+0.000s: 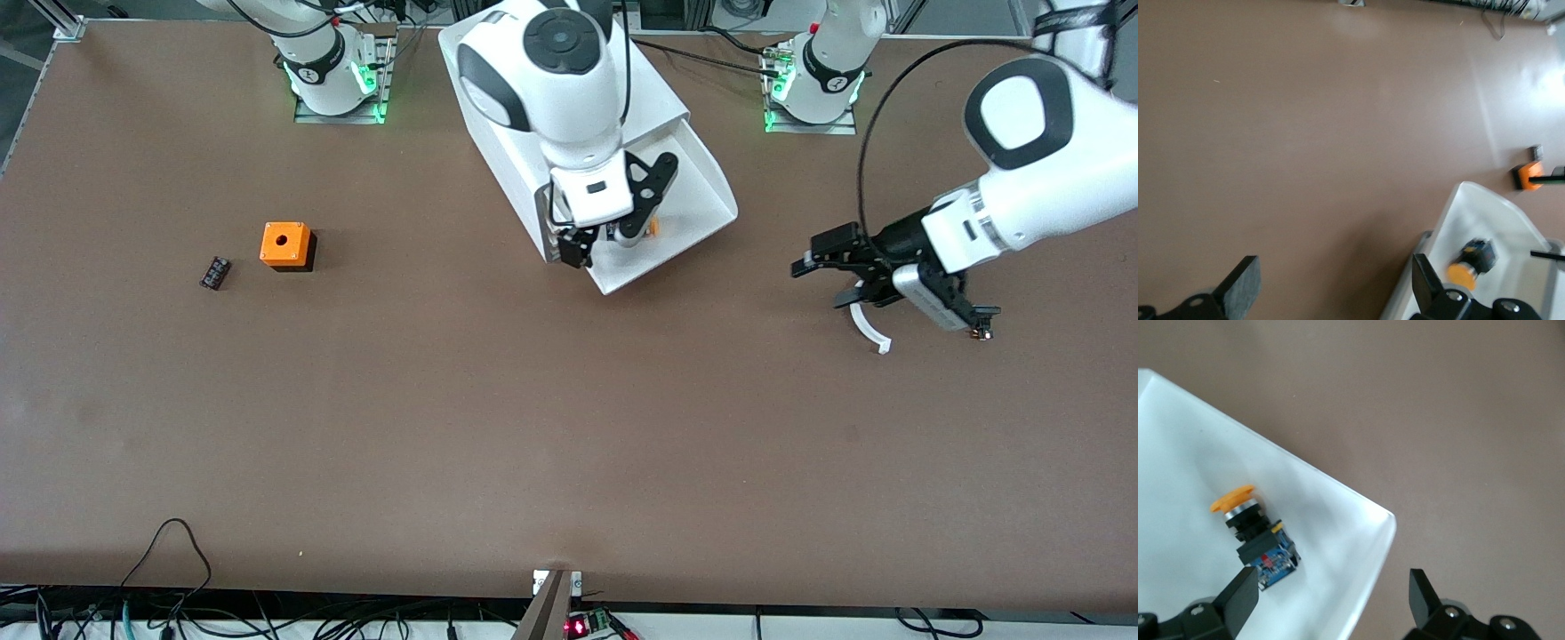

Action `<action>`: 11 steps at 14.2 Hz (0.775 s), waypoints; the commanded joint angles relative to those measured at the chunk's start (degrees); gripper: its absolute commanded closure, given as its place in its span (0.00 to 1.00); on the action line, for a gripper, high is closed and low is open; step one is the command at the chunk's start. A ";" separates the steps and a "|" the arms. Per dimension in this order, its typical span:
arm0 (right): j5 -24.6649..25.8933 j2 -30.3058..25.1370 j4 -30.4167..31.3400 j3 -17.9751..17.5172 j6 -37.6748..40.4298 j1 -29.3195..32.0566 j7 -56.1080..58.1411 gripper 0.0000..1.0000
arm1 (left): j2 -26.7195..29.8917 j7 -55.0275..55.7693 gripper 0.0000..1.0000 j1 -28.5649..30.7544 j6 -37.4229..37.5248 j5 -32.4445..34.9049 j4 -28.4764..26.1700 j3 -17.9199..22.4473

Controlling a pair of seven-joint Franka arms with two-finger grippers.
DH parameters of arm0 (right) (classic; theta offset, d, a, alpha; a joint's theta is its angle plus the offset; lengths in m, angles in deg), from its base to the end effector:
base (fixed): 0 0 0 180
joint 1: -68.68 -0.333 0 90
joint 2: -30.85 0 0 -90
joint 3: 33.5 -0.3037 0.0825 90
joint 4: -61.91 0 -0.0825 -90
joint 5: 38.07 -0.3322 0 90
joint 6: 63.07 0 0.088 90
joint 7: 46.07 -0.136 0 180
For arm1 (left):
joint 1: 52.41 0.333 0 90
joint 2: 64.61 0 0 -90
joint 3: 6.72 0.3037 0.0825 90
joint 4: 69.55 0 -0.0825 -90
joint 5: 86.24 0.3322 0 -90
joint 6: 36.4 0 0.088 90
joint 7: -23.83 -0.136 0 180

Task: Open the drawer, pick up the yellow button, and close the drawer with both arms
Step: 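Release the handle with the left gripper while the right gripper enters the drawer, then grasp the yellow button with the right gripper while the left gripper withdraws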

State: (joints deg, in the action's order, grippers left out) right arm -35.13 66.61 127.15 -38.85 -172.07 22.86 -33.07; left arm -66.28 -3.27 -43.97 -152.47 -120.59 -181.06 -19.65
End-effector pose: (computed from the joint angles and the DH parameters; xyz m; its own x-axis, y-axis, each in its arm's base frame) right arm 0.4513 0.5249 0.4275 0.4370 0.8887 0.1388 0.8953 -0.4446 0.0278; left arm 0.5243 -0.0875 0.4619 0.9483 -0.2288 0.2202 -0.3092 -0.8232 0.4762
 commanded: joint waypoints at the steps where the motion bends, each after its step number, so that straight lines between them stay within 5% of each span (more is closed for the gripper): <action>1: 1.37 3.52 -3.37 0.95 0.46 -1.81 6.75 0.00 | 0.96 0.02 0.00 -0.18 7.16 10.50 6.38 2.11; 7: 0.41 4.31 -3.37 0.34 0.28 -1.81 12.14 0.00 | 1.05 12.47 0.00 -0.79 25.78 29.75 18.69 3.26; 11: 0.23 5.02 -3.37 -1.16 1.16 -2.08 12.14 0.00 | 1.05 23.40 0.00 -1.15 33.11 32.58 21.51 3.17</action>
State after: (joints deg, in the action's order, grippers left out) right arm -34.47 70.28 126.16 -39.43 -172.11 21.07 -21.94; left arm -64.42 16.51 -44.77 -121.08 -89.96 -161.47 -16.49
